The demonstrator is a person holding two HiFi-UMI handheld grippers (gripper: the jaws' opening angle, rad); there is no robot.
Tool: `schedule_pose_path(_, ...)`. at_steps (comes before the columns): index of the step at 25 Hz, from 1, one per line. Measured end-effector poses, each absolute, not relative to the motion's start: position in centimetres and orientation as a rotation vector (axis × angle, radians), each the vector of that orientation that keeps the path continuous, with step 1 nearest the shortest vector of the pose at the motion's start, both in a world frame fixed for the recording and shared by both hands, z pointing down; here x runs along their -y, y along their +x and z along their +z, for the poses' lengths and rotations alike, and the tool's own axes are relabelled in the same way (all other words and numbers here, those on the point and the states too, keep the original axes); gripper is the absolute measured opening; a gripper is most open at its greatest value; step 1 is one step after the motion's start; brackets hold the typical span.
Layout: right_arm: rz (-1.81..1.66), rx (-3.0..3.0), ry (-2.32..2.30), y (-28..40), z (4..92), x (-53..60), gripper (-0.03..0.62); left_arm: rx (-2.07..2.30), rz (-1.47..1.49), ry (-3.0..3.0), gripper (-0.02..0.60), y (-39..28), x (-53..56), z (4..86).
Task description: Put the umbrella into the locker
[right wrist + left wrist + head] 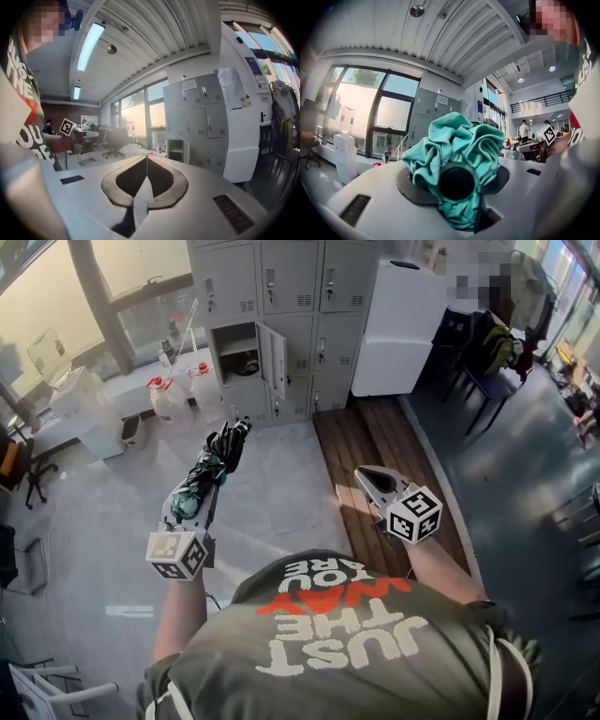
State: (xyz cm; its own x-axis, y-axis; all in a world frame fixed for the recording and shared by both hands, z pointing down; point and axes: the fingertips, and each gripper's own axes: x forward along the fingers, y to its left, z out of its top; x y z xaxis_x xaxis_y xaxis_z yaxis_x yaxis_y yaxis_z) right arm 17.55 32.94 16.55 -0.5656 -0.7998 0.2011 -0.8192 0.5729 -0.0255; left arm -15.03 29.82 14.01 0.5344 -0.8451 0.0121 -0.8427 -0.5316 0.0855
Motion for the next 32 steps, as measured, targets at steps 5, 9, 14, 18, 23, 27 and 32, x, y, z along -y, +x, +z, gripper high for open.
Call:
schedule_pose_path(5, 0.135, 2.649, 1.391, 10.8, 13.7, -23.4, 0.032, 1.411, -0.037, 2.738, 0.207, -20.1, -19.5, 12.6)
schedule_pose_path(9, 0.114, 2.646, 1.364, 6.8, 13.4, -17.5, 0.032, 1.396, -0.044, 2.749, 0.207, -22.9, -13.2, 12.3)
schedule_pose_path(14, 0.127, 2.63, 1.352, 5.7, 13.7, -11.9, 0.032, 1.387, -0.05, 2.728, 0.207, -24.1, -7.6, 12.9)
schedule_pose_path(18, 0.144, 2.643, 1.336, 6.7, 14.1, -7.1, 0.032, 1.391, -0.044, 2.705, 0.207, -23.1, -3.5, 13.6)
schedule_pose_path(23, 0.124, 2.692, 1.256, 10.7, 14.9, -1.0, 0.032, 1.454, -0.052, 2.666, 0.207, -18.8, 0.9, 14.1)
schedule_pose_path(27, 0.09, 2.727, 1.156, 14.2, 14.1, 5.3, 0.032, 1.527, -0.07, 2.618, 0.207, -15.0, 4.7, 13.7)
schedule_pose_path(32, 0.041, 2.781, 1.033, 17.8, 12.2, 12.5, 0.032, 1.619, -0.147, 2.553, 0.208, -11.1, 9.7, 12.0)
